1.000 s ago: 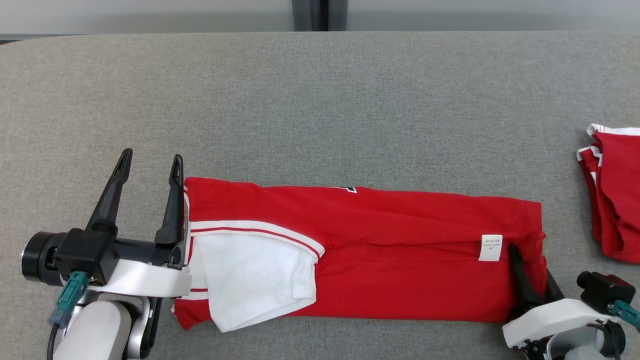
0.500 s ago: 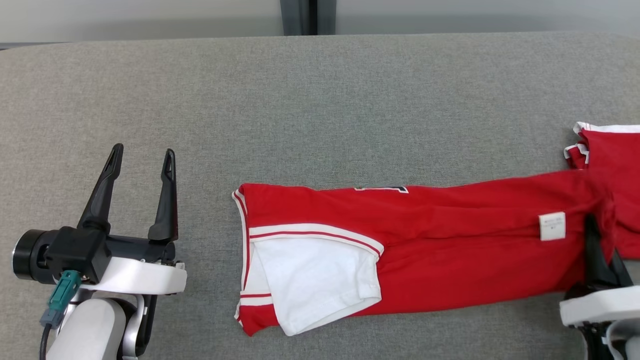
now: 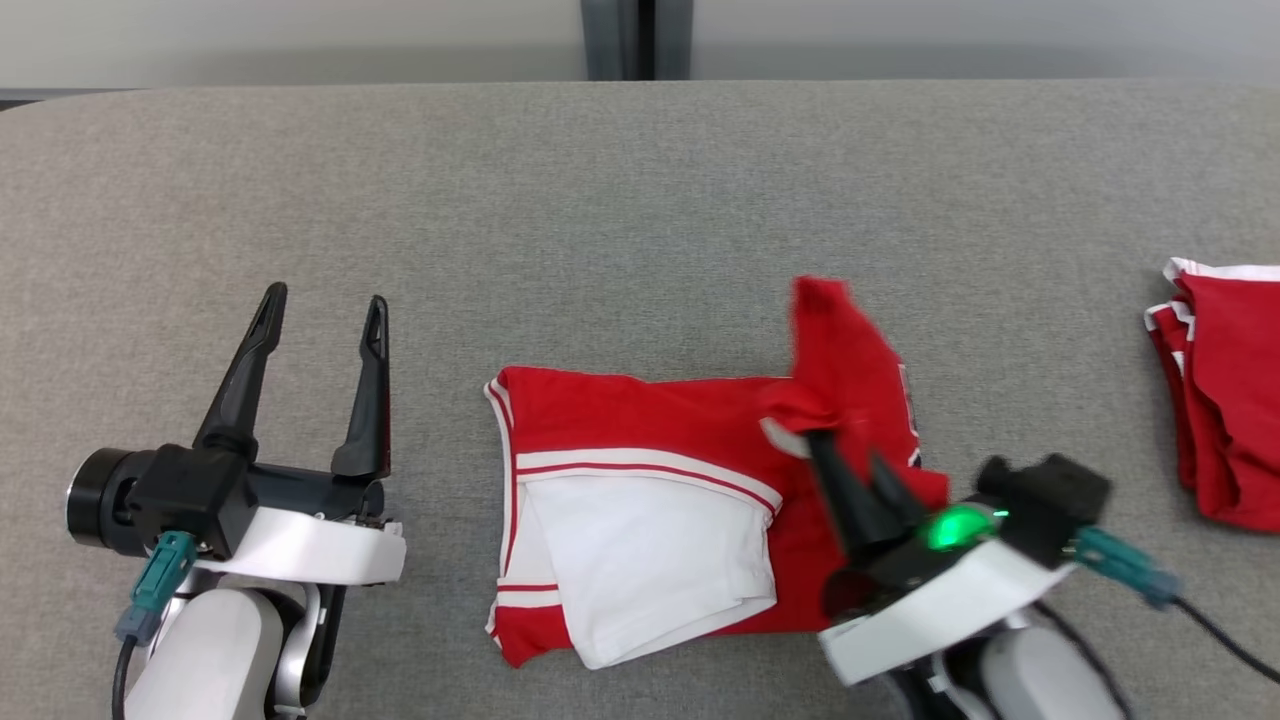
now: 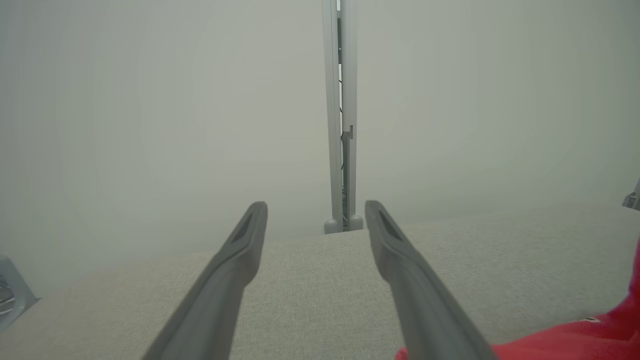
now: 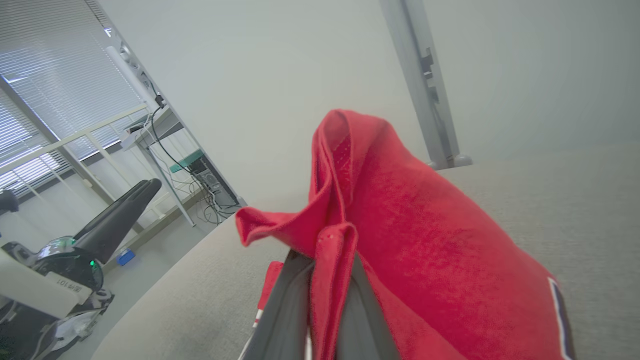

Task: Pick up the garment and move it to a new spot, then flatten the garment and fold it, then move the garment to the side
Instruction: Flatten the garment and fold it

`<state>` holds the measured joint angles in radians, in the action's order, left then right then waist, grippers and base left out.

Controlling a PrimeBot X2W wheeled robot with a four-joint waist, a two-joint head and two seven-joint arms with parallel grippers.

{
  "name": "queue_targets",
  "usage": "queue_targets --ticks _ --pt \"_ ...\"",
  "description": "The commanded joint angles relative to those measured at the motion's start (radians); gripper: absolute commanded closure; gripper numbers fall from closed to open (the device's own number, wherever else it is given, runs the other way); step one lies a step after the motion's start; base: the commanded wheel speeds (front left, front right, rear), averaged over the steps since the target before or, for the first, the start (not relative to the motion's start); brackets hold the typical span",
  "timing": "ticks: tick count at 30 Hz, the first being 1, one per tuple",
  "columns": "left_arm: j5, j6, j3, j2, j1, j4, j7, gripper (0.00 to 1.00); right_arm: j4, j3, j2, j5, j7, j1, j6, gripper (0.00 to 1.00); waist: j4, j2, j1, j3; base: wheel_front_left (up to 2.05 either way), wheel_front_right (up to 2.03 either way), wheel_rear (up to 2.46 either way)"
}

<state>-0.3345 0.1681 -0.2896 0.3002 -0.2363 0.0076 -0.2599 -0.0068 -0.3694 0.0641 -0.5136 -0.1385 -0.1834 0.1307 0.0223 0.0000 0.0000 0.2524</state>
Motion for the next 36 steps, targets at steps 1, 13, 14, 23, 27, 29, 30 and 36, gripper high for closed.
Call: queue_targets --ticks 1,13,14,23,27,29,30,36 --pt "0.004 -0.008 -0.004 -0.004 -0.025 0.006 -0.004 0.00 0.028 -0.063 -0.003 -0.028 0.001 -0.033 0.000 1.00 0.013 0.0000 0.0000 0.001 0.00 0.00 0.00" --pt "0.017 -0.043 -0.038 -0.050 -0.066 0.043 -0.004 0.00 0.313 -0.404 -0.010 -0.190 -0.101 -0.263 0.001 1.00 0.113 0.0000 0.0000 0.038 0.00 0.00 0.00" --pt "0.017 -0.043 -0.038 -0.050 -0.066 0.043 -0.004 0.00 0.313 -0.404 -0.010 -0.190 -0.101 -0.263 0.001 1.00 0.113 0.0000 0.0000 0.038 0.00 0.00 0.00" --pt "0.032 -0.065 -0.037 -0.072 -0.084 0.068 -0.004 0.00 0.456 -0.531 -0.011 -0.295 -0.127 -0.378 0.001 0.00 0.127 0.0000 0.0000 0.055 0.00 0.00 0.00" --pt "0.040 -0.070 -0.026 -0.075 -0.084 0.070 -0.004 0.00 0.431 -0.571 -0.010 -0.325 -0.129 -0.408 0.001 0.00 0.110 0.0000 0.0000 0.059 0.00 0.00 0.00" --pt "0.045 -0.068 -0.020 -0.075 -0.081 0.069 -0.004 0.00 0.396 -0.570 -0.011 -0.333 -0.129 -0.408 0.001 0.00 0.099 0.0000 0.0000 0.058 0.00 0.00 0.00" --pt "0.046 -0.067 -0.015 -0.073 -0.080 0.067 -0.004 0.00 0.374 -0.559 -0.010 -0.331 -0.129 -0.404 0.001 0.00 0.092 0.0000 0.0000 0.059 0.00 0.00 0.00" --pt "0.060 -0.061 0.014 -0.064 -0.073 0.049 -0.004 0.00 0.188 -0.337 -0.001 -0.241 -0.127 -0.329 0.001 0.00 0.052 0.0000 0.0000 0.059 0.00 0.00 0.00"
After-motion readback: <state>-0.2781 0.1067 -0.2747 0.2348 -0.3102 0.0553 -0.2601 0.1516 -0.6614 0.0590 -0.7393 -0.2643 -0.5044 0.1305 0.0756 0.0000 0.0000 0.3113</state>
